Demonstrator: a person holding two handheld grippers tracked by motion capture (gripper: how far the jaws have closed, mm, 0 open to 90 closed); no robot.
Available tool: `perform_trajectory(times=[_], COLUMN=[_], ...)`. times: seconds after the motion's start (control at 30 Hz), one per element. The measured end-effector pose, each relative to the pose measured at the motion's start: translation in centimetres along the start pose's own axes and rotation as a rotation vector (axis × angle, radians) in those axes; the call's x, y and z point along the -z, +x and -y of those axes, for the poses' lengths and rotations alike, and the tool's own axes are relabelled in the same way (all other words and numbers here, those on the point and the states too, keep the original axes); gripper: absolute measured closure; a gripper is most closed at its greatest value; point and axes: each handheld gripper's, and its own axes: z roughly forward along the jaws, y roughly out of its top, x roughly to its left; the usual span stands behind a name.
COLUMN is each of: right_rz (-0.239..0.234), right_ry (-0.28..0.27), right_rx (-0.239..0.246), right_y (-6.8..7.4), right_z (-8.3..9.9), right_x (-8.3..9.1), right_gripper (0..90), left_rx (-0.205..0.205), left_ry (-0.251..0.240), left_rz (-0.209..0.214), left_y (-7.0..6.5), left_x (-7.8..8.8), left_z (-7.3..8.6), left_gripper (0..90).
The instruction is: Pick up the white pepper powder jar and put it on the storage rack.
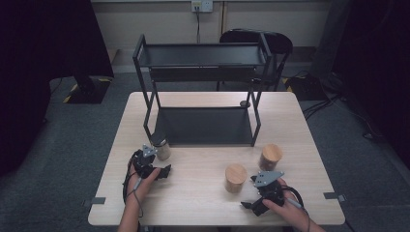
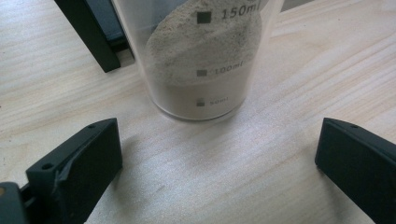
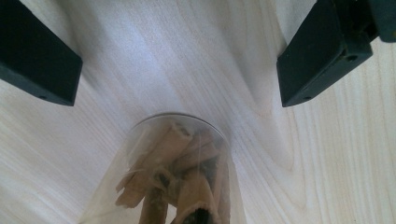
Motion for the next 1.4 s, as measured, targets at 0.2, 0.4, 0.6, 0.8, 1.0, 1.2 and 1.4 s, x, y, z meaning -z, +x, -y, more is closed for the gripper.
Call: perform_trajectory(times=[0.2,0.4,0.6,0.8,1.0,1.2,1.4], right_rz=[0.000,0.000,0.000,0.000,0.000,0.000,0.000], right_ry=[0.000,0.000,0.000,0.000,0.000,0.000,0.000], right_rx=[0.000,0.000,0.000,0.000,0.000,0.000,0.000], right_y=[0.00,0.00,0.00,0.00,0.00,0.00,0.00], right_z=[0.00,0.00,0.00,0.00,0.00,0.00,0.00], right_x=[0.00,0.00,0.00,0.00,0.00,0.00,0.00], right_gripper=[0.0,0.0,0.0,0.0,0.0,0.0,0.0], left_rx=[0.000,0.001,0.015,0.032,0.037,0.051,0.060], left_ry=[-0.001,-0.002,-0.009,-0.014,-0.018,-0.031,-0.039], left_rz=[0.002,0.003,0.008,0.014,0.011,0.011,0.009], left_y=[0.02,0.04,0.19,0.34,0.44,0.54,0.61], left_x=[0.01,0.01,0.08,0.18,0.22,0.36,0.47], left_z=[0.01,0.01,0.02,0.01,-0.09,-0.19,-0.32], left_gripper=[0.3,0.4,1.1,2.2,2.6,2.6,2.6])
